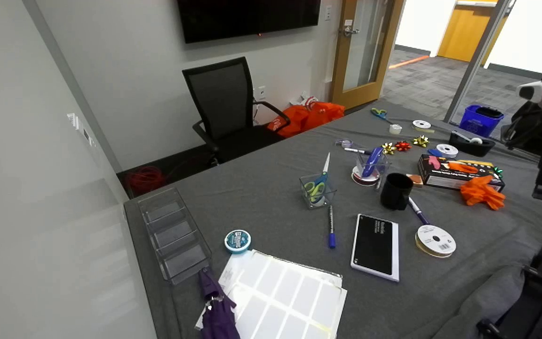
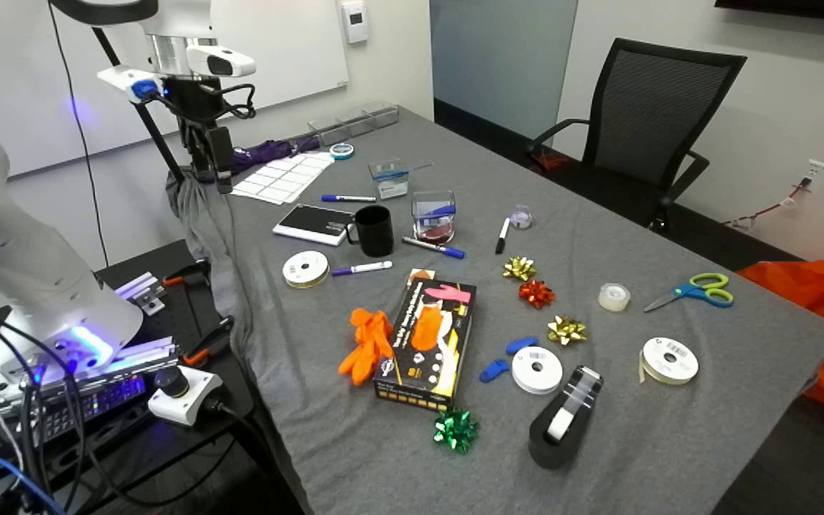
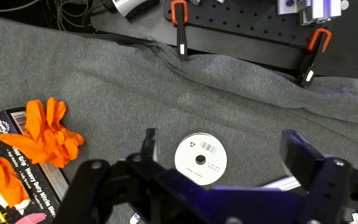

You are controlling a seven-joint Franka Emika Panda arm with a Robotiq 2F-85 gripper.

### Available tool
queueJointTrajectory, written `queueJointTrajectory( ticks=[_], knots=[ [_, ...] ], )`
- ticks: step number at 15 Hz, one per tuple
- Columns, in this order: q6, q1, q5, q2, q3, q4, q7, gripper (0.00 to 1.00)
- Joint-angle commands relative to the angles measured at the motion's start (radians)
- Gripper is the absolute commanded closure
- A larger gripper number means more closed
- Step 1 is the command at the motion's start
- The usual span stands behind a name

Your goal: Put the tape in the left bowl

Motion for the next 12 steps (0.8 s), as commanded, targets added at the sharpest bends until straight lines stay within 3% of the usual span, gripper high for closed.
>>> queueJointTrajectory(
  ticks=[1,5,12],
  knots=[
    [-0.004,0.001,0.000,0.000,0.000,0.002,0.000,0.00],
    [0.012,0.004,0.012,0.010,-0.004,0.004,0.003,0.00],
    [0.136,0.041,0.176,0.069,0.008,0.043,0.085,0.00]
  ],
)
